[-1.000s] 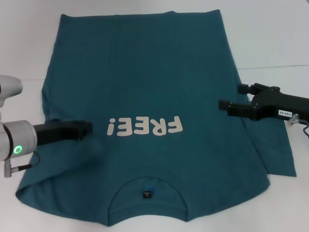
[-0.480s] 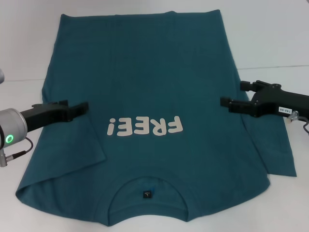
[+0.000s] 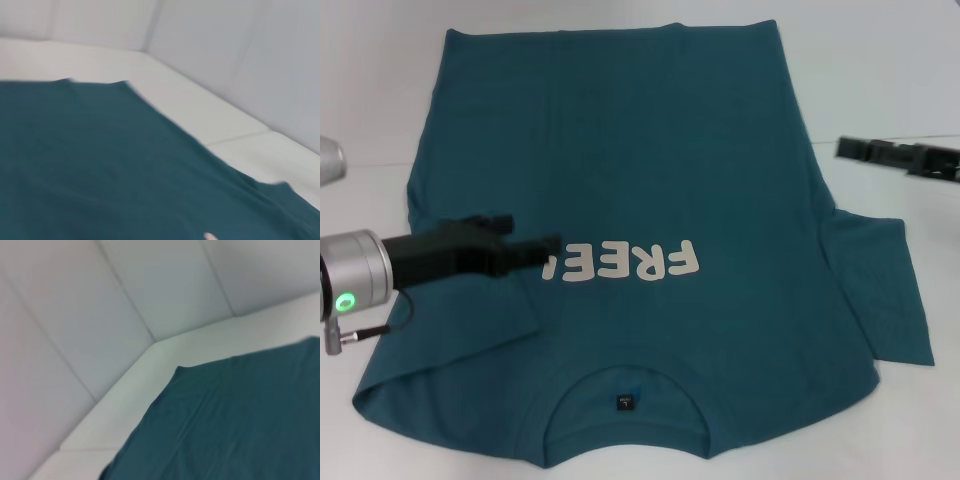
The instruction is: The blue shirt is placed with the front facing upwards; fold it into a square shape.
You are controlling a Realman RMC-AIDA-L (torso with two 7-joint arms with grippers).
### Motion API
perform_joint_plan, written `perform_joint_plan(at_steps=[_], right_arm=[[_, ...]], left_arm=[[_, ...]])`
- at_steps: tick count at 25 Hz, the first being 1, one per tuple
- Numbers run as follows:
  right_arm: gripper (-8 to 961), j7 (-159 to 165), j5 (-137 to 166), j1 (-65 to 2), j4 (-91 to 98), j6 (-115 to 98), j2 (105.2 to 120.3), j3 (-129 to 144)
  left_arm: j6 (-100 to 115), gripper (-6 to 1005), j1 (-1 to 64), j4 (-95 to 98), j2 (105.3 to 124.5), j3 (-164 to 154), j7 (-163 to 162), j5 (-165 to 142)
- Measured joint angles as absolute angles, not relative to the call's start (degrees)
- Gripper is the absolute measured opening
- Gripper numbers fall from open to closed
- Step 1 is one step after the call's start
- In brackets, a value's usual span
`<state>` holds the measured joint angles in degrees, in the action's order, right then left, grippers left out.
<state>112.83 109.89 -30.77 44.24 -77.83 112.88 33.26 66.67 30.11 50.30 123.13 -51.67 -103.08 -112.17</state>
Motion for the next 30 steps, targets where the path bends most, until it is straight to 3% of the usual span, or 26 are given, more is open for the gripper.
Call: perform_joint_plan(at_steps=[6,9,17,30], right_arm=[[909,131.4,112.0,-28.7,46.5,-85.8,108.38,30.2],[909,138.6,117.8,-27.8,48.7,-88.2,106.91,27.4],[908,145.5,134.0,-28.6,52.3,-89.1,106.27,23.8],[906,147.1,145.8,-32.8,49.4,-81.6,107.29,28.1]], left_arm=[[71.9,892,28.7,51.9,123.91,-52.8,-96.1,-112.5],[72.5,891,28.2,51.7,123.92,-53.3,-92.5,-112.6],[72.1,890,28.0,50.8,124.03,-54.8,-89.7,-112.6],[69.4,888,29.9,46.7,123.94,-57.0,-90.0,-114.0]])
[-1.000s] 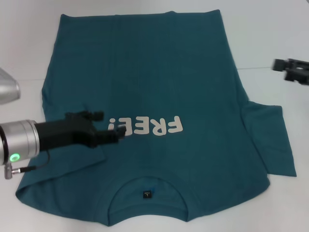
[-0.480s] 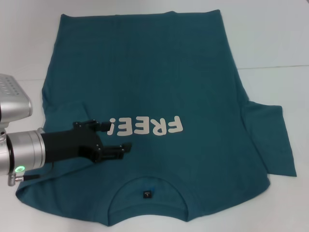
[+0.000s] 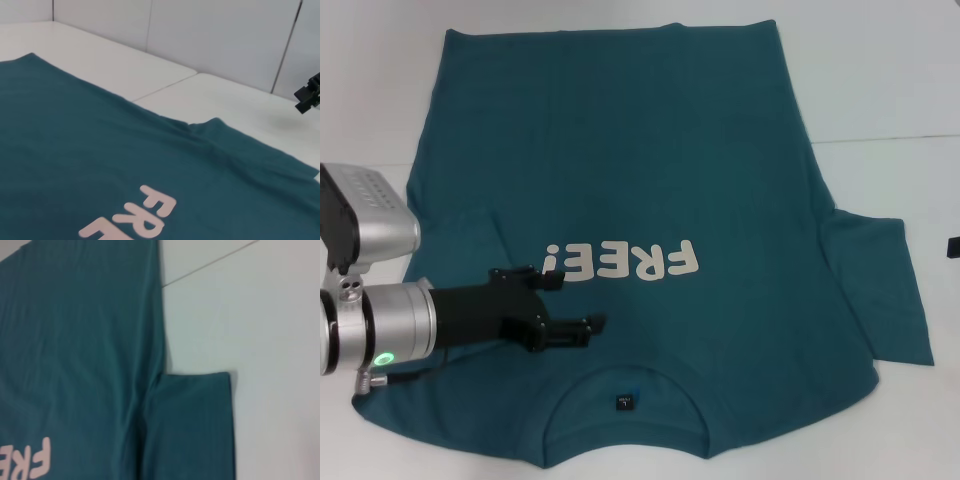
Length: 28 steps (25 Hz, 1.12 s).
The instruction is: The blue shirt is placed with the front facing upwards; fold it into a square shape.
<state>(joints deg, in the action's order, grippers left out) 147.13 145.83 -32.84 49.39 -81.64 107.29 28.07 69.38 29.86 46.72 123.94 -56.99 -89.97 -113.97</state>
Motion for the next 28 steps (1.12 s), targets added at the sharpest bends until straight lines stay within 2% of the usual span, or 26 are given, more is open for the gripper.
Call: perform_joint_plan(at_steps=[28], right_arm=[[908,146.5,146.1,-35.5,41.2,-74.4,108.69,33.2]], left_arm=[[69.9,888,28.4,46.3,124.28,-58.4,-90.0,-113.5]])
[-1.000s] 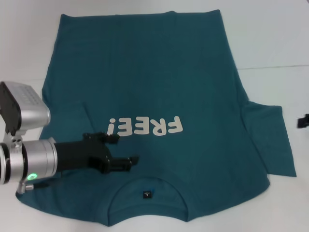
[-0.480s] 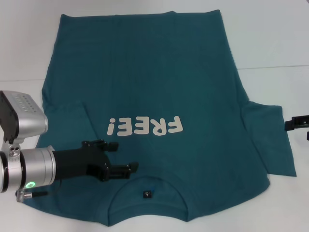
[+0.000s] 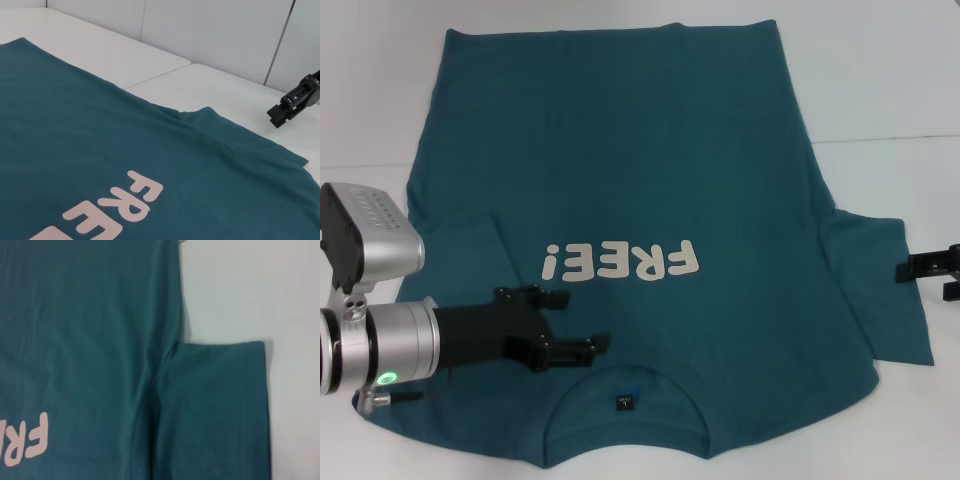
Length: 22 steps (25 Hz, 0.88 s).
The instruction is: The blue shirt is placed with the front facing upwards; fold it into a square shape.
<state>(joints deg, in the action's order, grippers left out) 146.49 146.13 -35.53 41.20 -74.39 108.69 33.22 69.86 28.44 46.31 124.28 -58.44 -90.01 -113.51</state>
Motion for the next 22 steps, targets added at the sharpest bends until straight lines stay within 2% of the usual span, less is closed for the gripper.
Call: perform_joint_plan(at_steps=[22], right_arm=[[908,146.5,146.2,-36.3,37.8,-70.8,109.27,34.8]], left_arm=[[69.7,887,28.4,46.1,124.28,-58.4,-89.9,-113.5]])
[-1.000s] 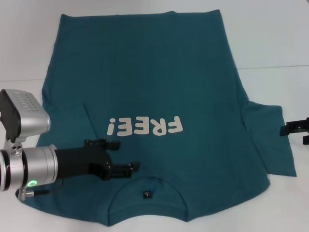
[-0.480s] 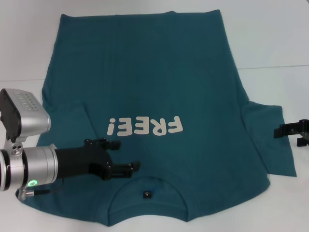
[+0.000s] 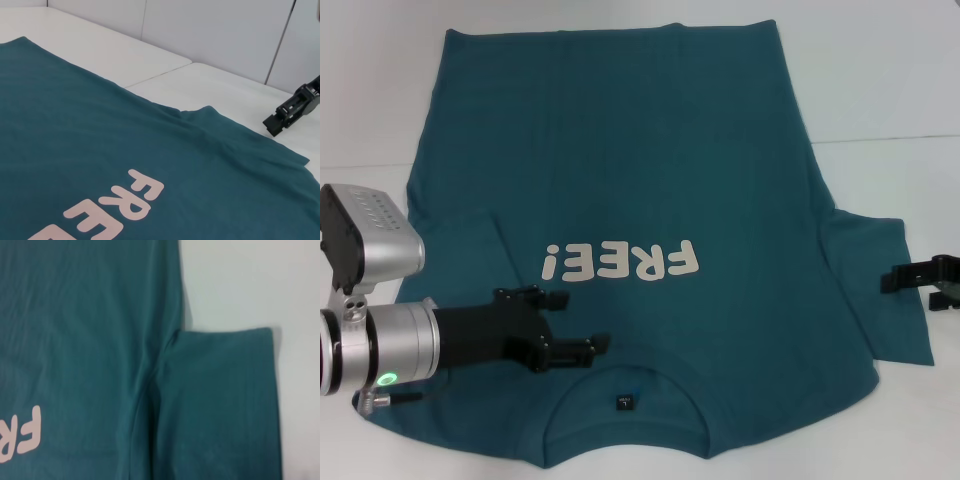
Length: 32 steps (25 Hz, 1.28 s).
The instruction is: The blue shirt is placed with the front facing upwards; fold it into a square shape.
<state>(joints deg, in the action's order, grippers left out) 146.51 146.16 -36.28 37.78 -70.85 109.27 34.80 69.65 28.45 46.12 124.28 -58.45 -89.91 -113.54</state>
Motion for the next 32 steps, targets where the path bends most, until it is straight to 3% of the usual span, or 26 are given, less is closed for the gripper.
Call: perform_joint_plan(at_steps=[5,18,25,30,32], right_arm=[[909,146.4,146.0,-36.7,36.5,-69.4,109.72,35.0],[770,145.9,141.1,-35.5,36.2,-68.9,109.99,34.2],[664,145.7,141.2,-34.7,37.2,-69.9,108.39,34.6],[482,145.1,141.3,-34.3,37.3,-70.9,107.55,34.8],[554,145.1,141.4,-34.2,37.3,-70.9,107.52,34.9]], left_arm=[[69.6,888,28.4,46.1,124.28,-58.4,-89.9,-113.5],[69.8,887,28.0,46.3,124.28,-58.4,-89.9,-113.4],[69.9,888,28.3,46.3,124.28,-58.4,-89.9,-112.9],[69.9,888,28.4,46.2,124.28,-58.4,-89.9,-112.9],[69.9,888,28.4,46.2,124.28,-58.4,-89.8,-112.8]])
